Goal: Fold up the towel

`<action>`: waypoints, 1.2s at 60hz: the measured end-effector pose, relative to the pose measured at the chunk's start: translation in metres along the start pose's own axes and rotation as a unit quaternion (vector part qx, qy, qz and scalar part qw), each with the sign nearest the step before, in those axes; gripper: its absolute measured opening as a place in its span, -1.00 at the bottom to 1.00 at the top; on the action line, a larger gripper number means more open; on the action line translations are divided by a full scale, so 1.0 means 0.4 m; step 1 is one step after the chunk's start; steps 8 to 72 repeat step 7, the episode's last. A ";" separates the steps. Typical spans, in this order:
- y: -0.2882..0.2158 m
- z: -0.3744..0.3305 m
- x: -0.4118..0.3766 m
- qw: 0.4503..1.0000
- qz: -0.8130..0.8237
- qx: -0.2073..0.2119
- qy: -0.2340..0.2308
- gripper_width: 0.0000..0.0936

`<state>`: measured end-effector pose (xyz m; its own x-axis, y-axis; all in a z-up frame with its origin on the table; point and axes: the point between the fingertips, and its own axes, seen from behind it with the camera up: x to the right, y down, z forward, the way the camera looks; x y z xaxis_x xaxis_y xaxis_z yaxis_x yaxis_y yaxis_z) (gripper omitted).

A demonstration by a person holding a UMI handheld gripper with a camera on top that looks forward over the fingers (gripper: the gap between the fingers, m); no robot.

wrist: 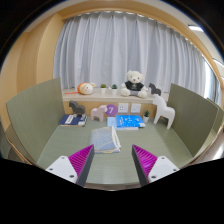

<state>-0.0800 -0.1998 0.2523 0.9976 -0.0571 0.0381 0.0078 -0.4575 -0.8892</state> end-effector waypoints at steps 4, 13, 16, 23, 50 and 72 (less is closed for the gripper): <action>0.005 -0.015 0.003 1.000 -0.002 0.000 0.000 0.61; 0.010 -0.024 0.002 1.000 -0.004 0.001 -0.001 0.61; 0.010 -0.024 0.002 1.000 -0.004 0.001 -0.001 0.61; 0.010 -0.024 0.002 1.000 -0.004 0.001 -0.001 0.61; 0.010 -0.024 0.002 1.000 -0.004 0.001 -0.001 0.61; 0.010 -0.024 0.002 1.000 -0.004 0.001 -0.001 0.61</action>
